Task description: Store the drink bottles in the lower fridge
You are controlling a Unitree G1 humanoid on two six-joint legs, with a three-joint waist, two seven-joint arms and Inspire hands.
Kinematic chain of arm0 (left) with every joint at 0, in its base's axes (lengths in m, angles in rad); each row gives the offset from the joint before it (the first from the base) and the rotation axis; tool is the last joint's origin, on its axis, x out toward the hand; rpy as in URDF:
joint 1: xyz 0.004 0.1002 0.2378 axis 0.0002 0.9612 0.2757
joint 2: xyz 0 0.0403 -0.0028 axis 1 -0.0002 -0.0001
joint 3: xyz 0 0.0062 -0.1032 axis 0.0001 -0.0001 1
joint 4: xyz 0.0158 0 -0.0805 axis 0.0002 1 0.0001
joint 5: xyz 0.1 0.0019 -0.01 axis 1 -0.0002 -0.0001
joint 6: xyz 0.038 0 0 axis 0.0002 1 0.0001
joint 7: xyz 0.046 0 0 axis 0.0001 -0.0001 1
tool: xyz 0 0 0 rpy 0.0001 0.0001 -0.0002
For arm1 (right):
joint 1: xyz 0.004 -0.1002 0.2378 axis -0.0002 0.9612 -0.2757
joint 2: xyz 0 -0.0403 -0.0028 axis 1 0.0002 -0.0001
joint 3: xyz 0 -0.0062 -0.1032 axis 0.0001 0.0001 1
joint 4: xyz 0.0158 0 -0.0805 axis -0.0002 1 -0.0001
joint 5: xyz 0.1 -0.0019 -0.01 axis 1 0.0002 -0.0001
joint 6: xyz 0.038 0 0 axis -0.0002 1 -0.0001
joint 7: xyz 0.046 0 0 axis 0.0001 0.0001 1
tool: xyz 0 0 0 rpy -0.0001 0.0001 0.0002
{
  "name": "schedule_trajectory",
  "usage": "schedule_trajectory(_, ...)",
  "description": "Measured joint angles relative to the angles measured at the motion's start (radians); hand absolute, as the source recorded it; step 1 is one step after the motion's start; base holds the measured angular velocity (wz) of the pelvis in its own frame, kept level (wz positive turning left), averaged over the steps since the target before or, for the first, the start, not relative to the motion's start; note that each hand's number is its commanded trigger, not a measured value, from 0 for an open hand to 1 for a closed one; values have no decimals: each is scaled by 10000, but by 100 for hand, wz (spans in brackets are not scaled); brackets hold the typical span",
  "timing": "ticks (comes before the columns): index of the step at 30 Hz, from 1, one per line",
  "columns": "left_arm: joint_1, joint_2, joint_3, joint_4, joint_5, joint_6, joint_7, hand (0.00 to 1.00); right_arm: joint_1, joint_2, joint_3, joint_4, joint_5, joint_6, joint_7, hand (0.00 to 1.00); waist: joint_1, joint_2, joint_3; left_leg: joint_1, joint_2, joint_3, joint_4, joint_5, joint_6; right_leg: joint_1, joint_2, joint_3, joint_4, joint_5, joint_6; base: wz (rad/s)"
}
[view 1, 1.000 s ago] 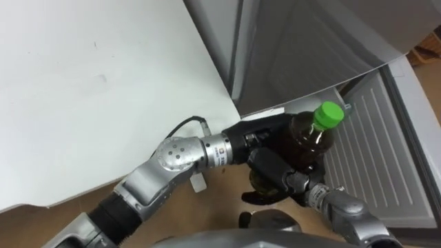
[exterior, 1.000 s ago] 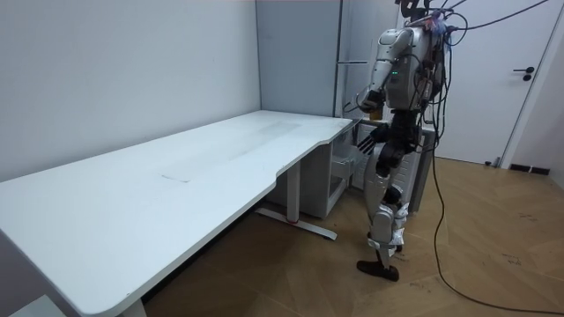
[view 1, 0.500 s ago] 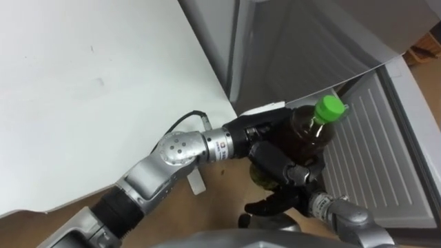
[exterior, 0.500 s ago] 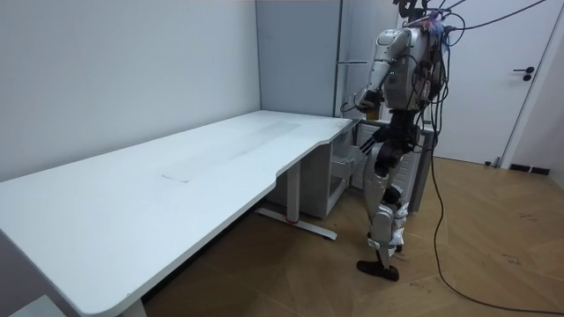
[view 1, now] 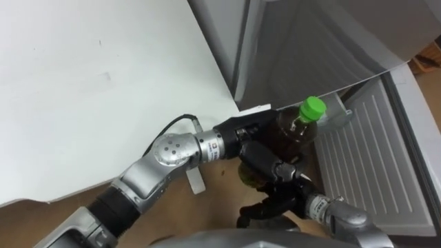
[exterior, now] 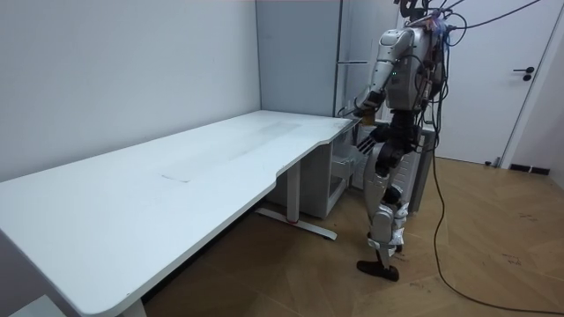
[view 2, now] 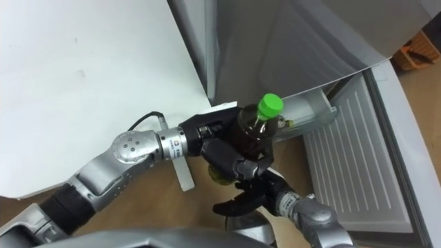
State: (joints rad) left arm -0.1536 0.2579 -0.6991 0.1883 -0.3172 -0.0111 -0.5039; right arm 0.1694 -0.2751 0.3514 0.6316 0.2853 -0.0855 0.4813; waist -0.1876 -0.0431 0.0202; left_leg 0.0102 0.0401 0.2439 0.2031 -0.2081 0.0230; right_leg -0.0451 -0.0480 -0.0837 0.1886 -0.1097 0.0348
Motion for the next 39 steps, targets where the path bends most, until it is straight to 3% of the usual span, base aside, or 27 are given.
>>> schedule_trajectory(7,1,-6,4,391,0,-93,215,100,82,47,15,-778,1347,-14,149,0,7,13,2,-59,3,-38,-37,-5,-2,-53,-2,-36,5,-1,-1,2)
schedule_trajectory(9,2,-12,9,540,-4,-377,336,100,168,118,43,-953,1590,-12,273,0,3,34,17,22,5,-36,-59,-6,-3,21,3,-25,5,0,0,0)
schedule_trajectory(13,14,-20,32,576,-5,-477,546,100,171,185,120,-1078,2252,-11,604,0,3,46,22,73,6,-7,-65,-16,-11,35,10,-12,15,0,-1,0)
schedule_trajectory(16,97,-26,75,899,-29,-861,626,100,166,190,139,-1071,2987,-7,660,0,30,68,31,226,13,17,-101,-27,-25,155,28,13,19,0,-1,-3)
schedule_trajectory(19,102,-47,129,1105,-54,-1025,633,100,167,204,160,-1069,3697,-3,663,0,50,70,33,315,13,42,-142,-28,-28,231,40,36,17,1,-1,-2)
schedule_trajectory(21,100,-66,143,1187,-54,-1097,627,100,192,238,219,-1064,4177,13,677,22,48,73,33,328,10,53,-160,-31,-33,249,47,48,17,1,-2,0)
schedule_trajectory(22,101,-98,174,1245,-58,-1141,621,100,213,260,216,-1064,4300,13,678,65,49,75,34,331,7,53,-159,-32,-34,255,50,55,17,1,-2,0)
schedule_trajectory(23,100,-151,197,1349,-59,-1219,613,100,258,308,216,-1064,4561,13,680,91,52,79,32,337,3,65,-157,-33,-36,269,59,74,18,1,-2,-3)
schedule_trajectory(24,100,-191,204,1398,-58,-1245,622,100,325,364,216,-1064,4773,14,682,100,57,85,27,348,2,78,-154,-35,-40,270,66,79,19,2,-3,-4)
schedule_trajectory(31,102,-240,269,1461,-58,-1285,624,100,480,408,631,-1050,5589,20,833,100,122,116,7,364,1,137,-156,-44,-56,255,100,152,19,4,-7,-2)
schedule_trajectory(39,93,-669,417,1569,-45,-1292,810,100,521,447,987,-848,6503,343,882,100,318,112,5,281,38,222,-159,-71,-97,57,156,234,37,14,-23,-4)
